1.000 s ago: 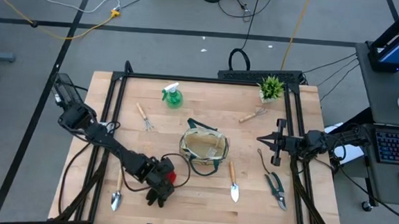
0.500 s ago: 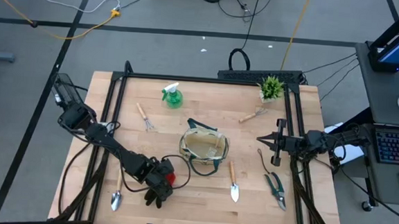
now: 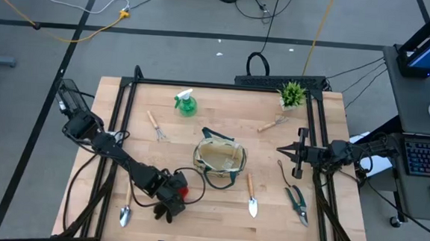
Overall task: Pick & Place Garden tools in Gardening bag
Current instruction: Put the red gloves into the gardening bag
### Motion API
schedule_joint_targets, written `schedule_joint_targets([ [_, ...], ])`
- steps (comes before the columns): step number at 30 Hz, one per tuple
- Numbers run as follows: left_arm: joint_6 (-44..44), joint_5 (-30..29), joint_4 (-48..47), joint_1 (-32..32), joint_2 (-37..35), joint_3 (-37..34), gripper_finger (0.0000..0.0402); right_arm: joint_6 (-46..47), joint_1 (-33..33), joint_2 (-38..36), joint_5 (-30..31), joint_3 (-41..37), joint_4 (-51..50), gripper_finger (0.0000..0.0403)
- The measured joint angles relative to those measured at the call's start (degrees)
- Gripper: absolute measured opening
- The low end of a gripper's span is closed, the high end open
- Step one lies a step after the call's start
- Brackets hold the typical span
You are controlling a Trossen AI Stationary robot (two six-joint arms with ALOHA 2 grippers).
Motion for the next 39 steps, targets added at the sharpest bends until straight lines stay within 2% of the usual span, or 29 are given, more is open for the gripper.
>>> schedule_joint_targets([
  [8,1.37,-0.43,0.0,0.04,-0.16,0.02,0.0106,0.02,0.0,0.0,-0.02,0.0,0.0,0.0009],
  [11,1.49,-0.29,0.02,0.07,-0.17,0.04,0.0061,0.02,0.01,-0.02,0.0,0.0,0.0,0.0009],
  [25,1.16,2.47,1.05,0.5,-1.47,-0.02,0.006,0.02,0.02,0.0,-0.02,0.0,-0.02,0.0009],
  [35,1.88,1.16,1.84,2.22,-8.67,-0.03,0.006,0.02,0.02,0.0,0.0,0.0,-0.1,0.0009],
  [39,2.95,-1.48,2.39,3.24,-13.43,0.45,0.006,0.02,0.02,0.0,0.0,0.0,-0.09,0.0009],
])
